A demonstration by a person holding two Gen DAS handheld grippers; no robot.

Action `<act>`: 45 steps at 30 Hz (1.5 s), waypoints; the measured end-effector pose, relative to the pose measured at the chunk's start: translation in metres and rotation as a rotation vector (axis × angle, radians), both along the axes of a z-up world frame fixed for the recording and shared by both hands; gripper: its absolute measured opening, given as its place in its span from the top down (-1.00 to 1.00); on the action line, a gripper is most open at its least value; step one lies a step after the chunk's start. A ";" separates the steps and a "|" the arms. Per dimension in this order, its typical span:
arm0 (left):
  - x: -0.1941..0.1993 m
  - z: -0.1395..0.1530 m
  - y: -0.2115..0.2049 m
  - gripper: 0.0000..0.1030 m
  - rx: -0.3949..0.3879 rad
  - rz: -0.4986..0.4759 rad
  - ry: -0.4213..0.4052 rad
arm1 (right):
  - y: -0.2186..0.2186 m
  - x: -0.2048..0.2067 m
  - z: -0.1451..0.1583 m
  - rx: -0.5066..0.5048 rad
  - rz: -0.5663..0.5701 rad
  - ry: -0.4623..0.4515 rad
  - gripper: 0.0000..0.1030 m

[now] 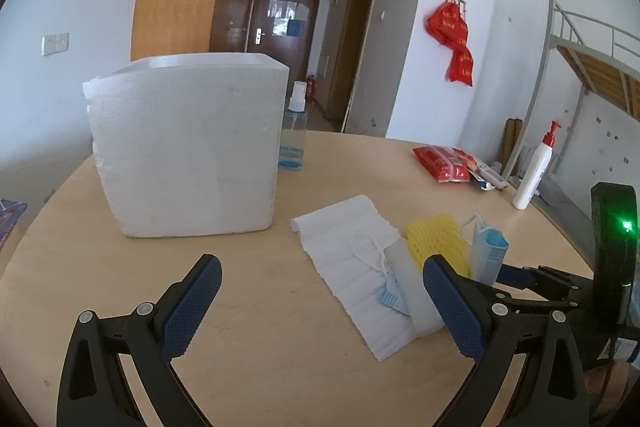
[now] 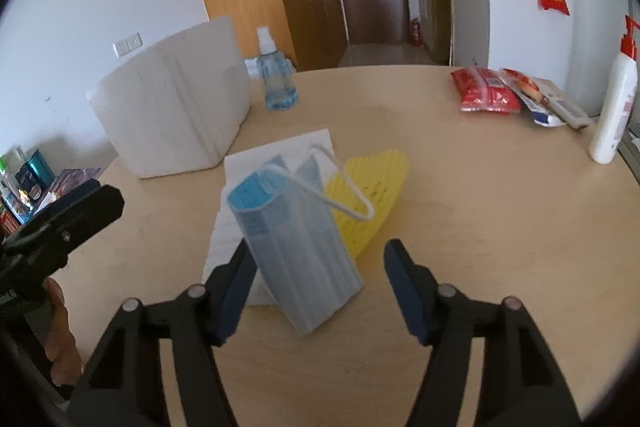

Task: Organize soft objects
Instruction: 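Close the right gripper on the blue mask's ear loop and lift it, then hold the blue mask up with the right gripper while the left tool approaches the yellow net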

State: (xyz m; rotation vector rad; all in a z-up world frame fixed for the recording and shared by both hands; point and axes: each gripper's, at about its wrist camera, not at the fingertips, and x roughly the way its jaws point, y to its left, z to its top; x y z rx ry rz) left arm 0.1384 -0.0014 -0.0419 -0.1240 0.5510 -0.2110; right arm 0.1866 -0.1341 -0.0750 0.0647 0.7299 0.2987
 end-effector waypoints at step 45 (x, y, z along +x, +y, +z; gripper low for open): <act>-0.016 0.007 -0.022 -0.96 -0.001 -0.057 -0.011 | -0.049 -0.050 0.065 0.066 -0.095 -0.176 0.76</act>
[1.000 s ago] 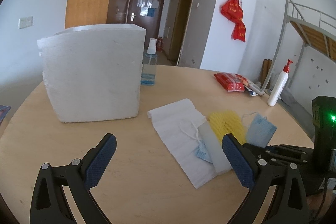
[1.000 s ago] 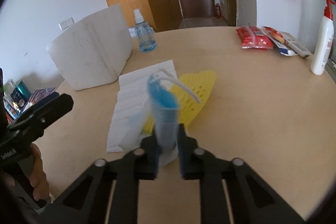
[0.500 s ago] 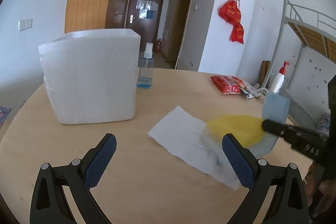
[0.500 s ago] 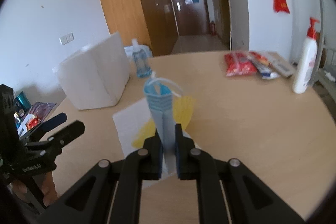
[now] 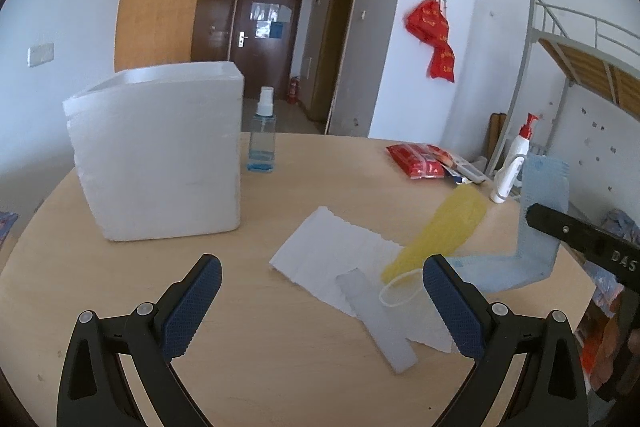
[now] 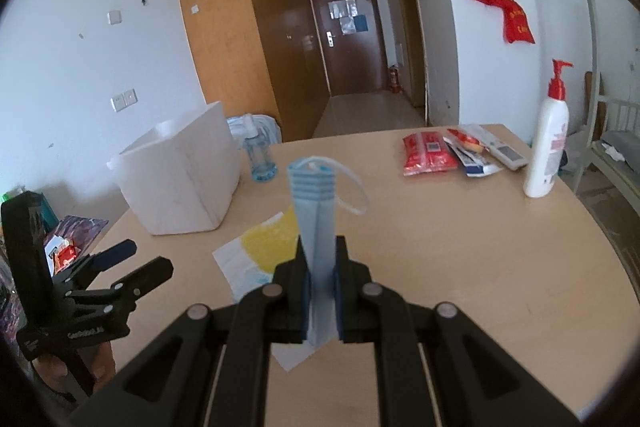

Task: Organize soft objects
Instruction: 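Hold the blue mask up with the right gripper while the left tool approaches the yellow net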

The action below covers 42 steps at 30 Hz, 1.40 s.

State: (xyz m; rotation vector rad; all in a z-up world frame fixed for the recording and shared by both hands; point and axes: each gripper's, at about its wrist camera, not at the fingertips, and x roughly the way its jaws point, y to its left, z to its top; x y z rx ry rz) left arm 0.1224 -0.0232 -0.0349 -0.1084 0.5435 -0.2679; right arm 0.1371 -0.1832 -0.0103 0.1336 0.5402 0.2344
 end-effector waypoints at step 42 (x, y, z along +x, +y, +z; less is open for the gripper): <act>0.023 -0.027 -0.127 -0.95 0.015 -0.287 0.151 | -0.123 -0.054 -0.007 0.129 -0.244 -0.078 0.76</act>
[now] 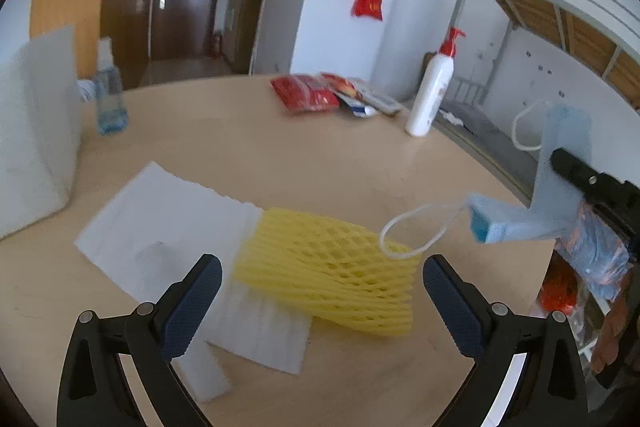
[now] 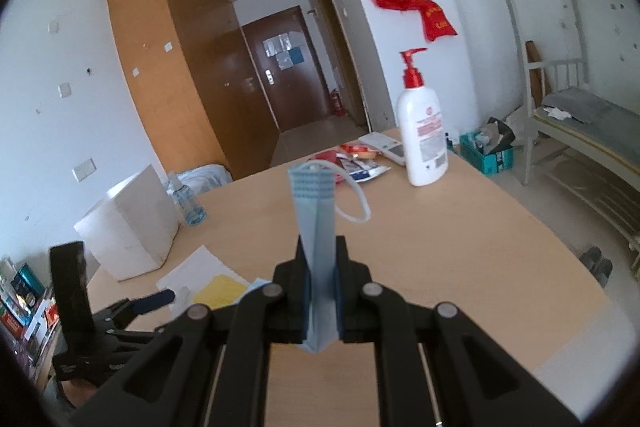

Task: Organize soft objects
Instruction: 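Hold the blue mask up with the right gripper while the left tool approaches the yellow net, then close the left gripper on the yellow foam net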

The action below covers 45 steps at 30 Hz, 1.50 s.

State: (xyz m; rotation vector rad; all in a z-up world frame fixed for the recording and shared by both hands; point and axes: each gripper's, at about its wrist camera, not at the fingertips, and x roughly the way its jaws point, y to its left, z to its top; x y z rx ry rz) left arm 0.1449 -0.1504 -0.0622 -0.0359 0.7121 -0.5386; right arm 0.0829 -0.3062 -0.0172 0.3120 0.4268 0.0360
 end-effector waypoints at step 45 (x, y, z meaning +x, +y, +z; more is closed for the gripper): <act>-0.009 -0.010 -0.027 0.37 0.136 0.018 0.033 | -0.019 -0.002 -0.010 0.050 0.006 -0.012 0.76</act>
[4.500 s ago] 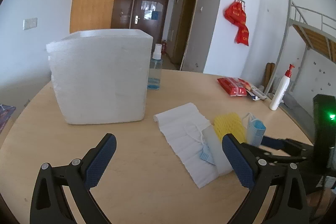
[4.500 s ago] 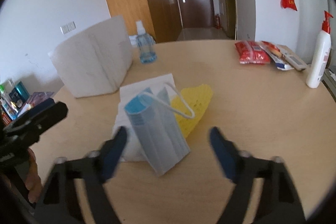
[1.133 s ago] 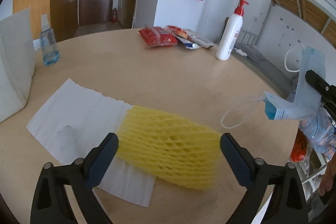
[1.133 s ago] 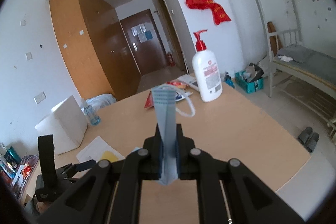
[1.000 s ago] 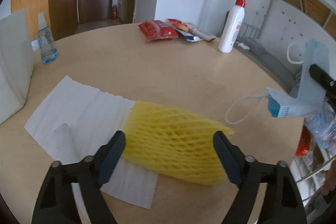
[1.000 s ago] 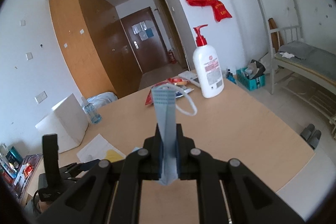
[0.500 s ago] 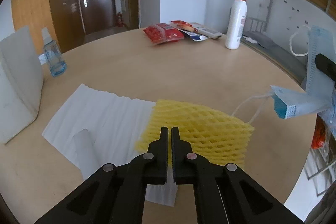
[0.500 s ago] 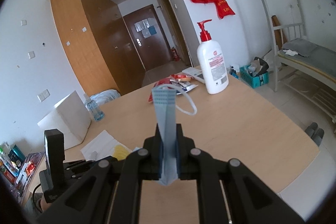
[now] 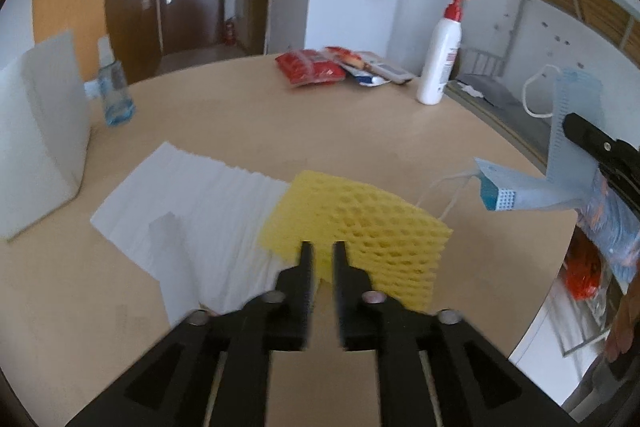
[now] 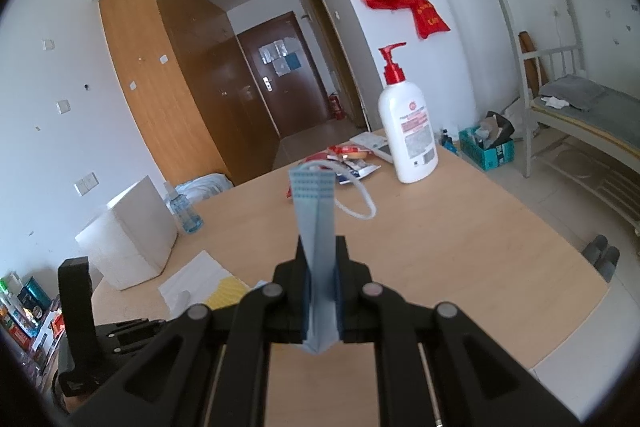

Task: Organize soft objects
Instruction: 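Close the left gripper on the yellow foam net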

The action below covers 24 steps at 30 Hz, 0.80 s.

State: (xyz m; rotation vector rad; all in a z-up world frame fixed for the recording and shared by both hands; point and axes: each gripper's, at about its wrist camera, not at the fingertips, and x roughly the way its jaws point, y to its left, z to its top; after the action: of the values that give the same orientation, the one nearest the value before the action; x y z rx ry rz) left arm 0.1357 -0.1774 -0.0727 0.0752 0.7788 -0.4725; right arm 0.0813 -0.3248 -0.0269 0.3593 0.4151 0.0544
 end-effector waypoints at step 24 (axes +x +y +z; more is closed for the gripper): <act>0.026 -0.015 -0.023 0.58 -0.027 0.091 0.134 | -0.008 -0.003 -0.001 0.011 -0.005 -0.006 0.76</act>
State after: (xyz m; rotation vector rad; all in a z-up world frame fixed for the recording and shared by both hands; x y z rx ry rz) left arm 0.1620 -0.2005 -0.0881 -0.0175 0.9036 -0.4048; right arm 0.0781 -0.3328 -0.0283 0.3710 0.4079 0.0535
